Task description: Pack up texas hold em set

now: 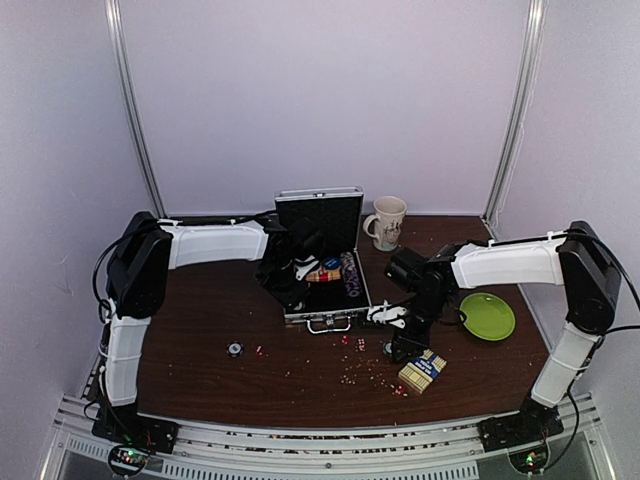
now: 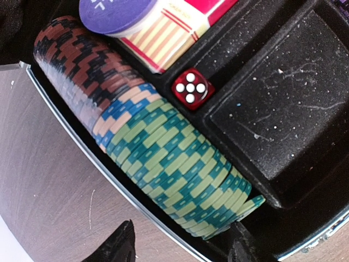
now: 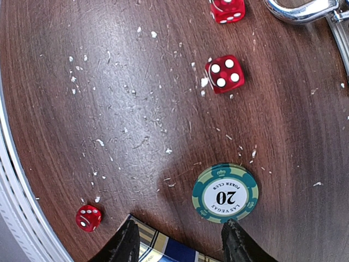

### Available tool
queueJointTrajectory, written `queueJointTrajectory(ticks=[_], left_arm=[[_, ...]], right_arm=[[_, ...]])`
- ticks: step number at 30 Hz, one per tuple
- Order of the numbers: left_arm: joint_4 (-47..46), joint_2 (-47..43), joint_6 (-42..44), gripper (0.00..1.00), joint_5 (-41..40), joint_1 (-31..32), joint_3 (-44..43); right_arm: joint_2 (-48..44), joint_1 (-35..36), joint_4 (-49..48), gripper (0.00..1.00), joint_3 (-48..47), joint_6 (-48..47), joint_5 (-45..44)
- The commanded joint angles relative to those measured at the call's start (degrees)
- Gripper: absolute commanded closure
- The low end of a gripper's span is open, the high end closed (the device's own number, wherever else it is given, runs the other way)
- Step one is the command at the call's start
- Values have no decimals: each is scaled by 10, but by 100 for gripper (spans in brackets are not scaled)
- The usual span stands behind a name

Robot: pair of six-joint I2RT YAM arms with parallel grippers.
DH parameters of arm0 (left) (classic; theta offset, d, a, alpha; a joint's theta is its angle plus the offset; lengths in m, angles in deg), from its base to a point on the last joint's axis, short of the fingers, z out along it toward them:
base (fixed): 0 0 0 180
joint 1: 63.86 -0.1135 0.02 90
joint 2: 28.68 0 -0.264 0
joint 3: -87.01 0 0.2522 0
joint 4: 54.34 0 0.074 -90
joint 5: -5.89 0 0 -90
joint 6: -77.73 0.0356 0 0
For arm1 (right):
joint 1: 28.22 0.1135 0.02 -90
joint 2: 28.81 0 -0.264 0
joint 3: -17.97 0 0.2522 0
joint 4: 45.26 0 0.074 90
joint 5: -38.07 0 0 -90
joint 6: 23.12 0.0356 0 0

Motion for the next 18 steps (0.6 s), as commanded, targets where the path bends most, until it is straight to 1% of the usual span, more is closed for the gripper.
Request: queueJointTrajectory(ticks=[1, 3, 6, 11, 18], left_arm=[[-56, 5, -11, 40, -41, -7, 11], [-58, -1, -28, 41, -63, -8, 19], [-81, -14, -40, 41, -52, -10, 41], [-105, -13, -55, 41, -46, -10, 52], [-108, -24, -59, 41, -37, -10, 63]], right_arm=[[6, -4, 7, 48, -13, -3, 4], [7, -4, 6, 48, -14, -3, 4], [8, -4, 8, 48, -16, -3, 5], [8, -4, 9, 48, -16, -2, 7], [7, -4, 10, 48, -16, -1, 11]])
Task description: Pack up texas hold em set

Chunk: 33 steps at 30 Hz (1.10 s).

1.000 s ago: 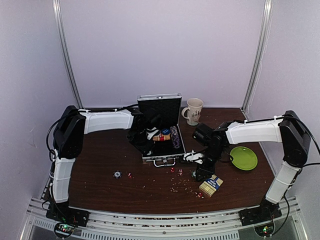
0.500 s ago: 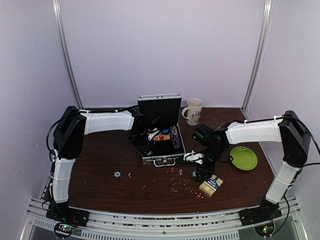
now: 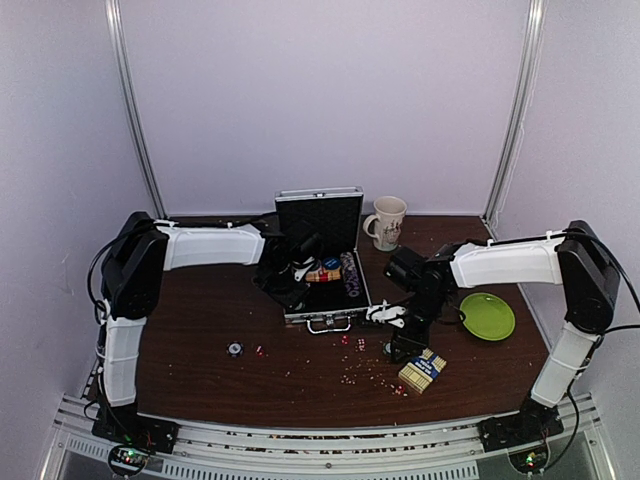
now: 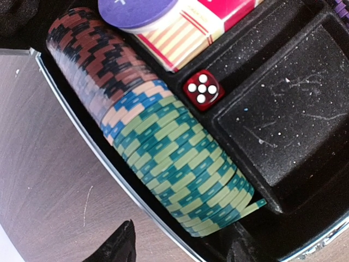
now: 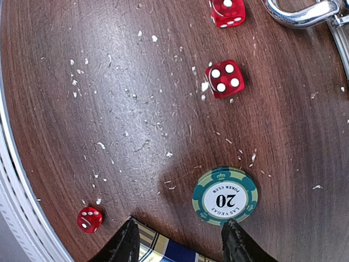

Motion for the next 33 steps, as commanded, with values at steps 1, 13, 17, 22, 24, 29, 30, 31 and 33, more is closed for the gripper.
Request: queueJointTrajectory(ticks=[1, 13, 17, 22, 24, 29, 30, 31, 33], left_arm=[[-64, -9, -21, 41, -25, -12, 26], [-61, -170, -13, 39, 38, -11, 136], [-63, -220, -37, 39, 72, -11, 174], [-82, -266, -78, 40, 104, -9, 222], [-91, -276, -92, 40, 111, -7, 235], [-97, -279, -112, 40, 113, 3, 245], [-98, -279, -115, 40, 115, 4, 247], [-100, -279, -118, 40, 116, 5, 248], [-100, -279, -122, 40, 116, 7, 249]], right_arm=[[2, -4, 9, 48, -12, 0, 9], [-23, -18, 44, 47, -39, 3, -4], [-20, -20, 35, 47, -36, 16, -51], [-7, -19, 30, 42, -39, 19, -76], [-2, -17, 22, 38, -40, 18, -79], [24, -8, 3, 34, -52, 17, -80], [30, -6, -1, 34, -53, 17, -82], [36, -3, -4, 34, -55, 16, -82], [49, 2, -11, 35, -57, 17, -86]])
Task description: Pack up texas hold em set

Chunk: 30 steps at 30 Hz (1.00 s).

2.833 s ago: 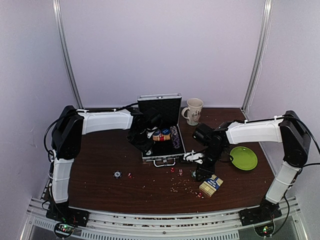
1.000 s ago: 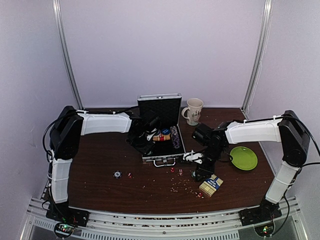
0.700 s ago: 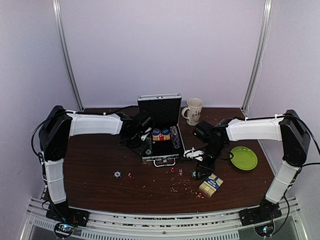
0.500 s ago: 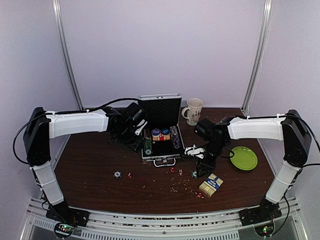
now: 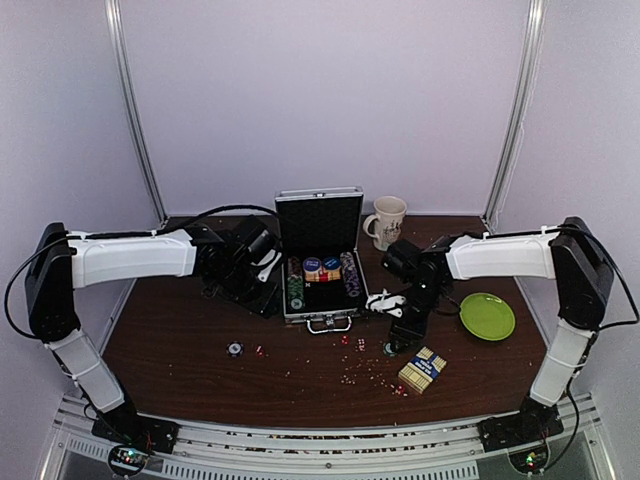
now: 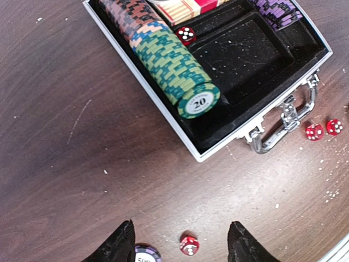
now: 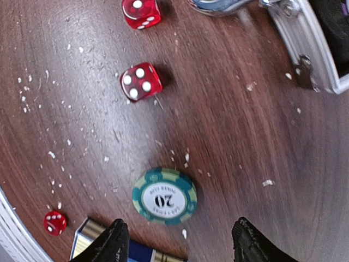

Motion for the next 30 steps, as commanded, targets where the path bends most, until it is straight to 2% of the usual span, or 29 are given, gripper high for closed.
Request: queueJointTrajectory(ticks=[1, 9, 15, 23, 30], left_arm=[[-27, -11, -24, 40, 13, 7, 5], [-32, -6, -30, 40, 11, 9, 6], [-33, 7, -32, 40, 19, 9, -7], [-29, 20, -26, 40, 29, 9, -37], [-35, 25, -31, 40, 39, 10, -40]], right_arm=[[28, 14, -25, 35, -14, 1, -20], [47, 27, -33, 40, -4, -3, -25], [52, 34, -32, 50, 8, 1, -46], [30, 34, -14, 50, 21, 8, -44], [23, 34, -2, 56, 27, 11, -46]])
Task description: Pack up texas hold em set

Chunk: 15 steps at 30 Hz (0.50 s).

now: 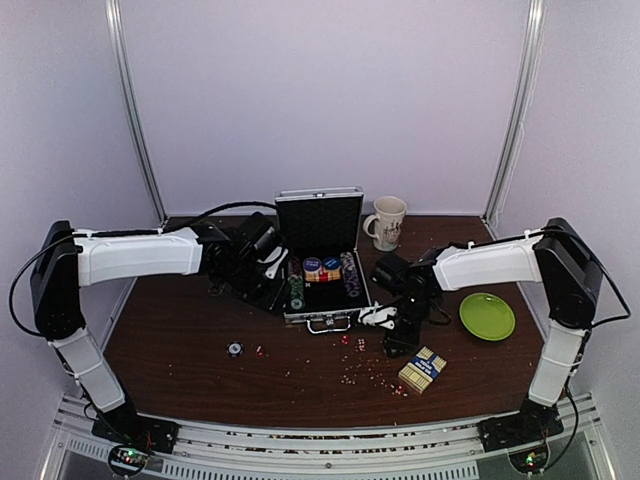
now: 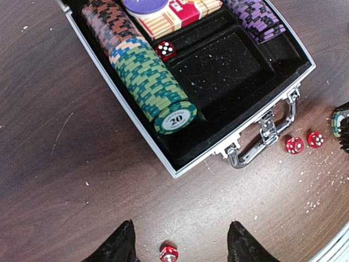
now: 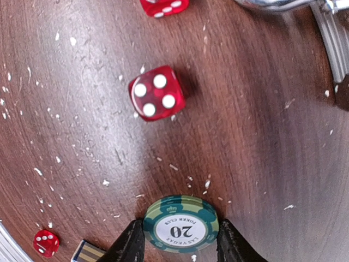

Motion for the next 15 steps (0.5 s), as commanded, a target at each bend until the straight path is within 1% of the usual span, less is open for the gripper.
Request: queueJointTrajectory(ticks=[1, 5, 10, 13, 15], left_arm=[[-20, 8, -6, 40, 18, 2, -19], [-27, 17, -8, 40, 35, 2, -33], [-38, 35, -17, 40, 63, 2, -59], [-51, 42, -30, 40, 83, 1, -69], [-63, 47, -42, 40, 105, 1, -72]], right_arm=[[-9, 4, 32, 57, 17, 9, -13], [-10, 3, 26, 65, 16, 11, -9], [-11, 3, 19, 70, 3, 10, 11], [-36, 4, 6, 74, 1, 16, 13], [-65, 4, -2, 74, 0, 20, 13]])
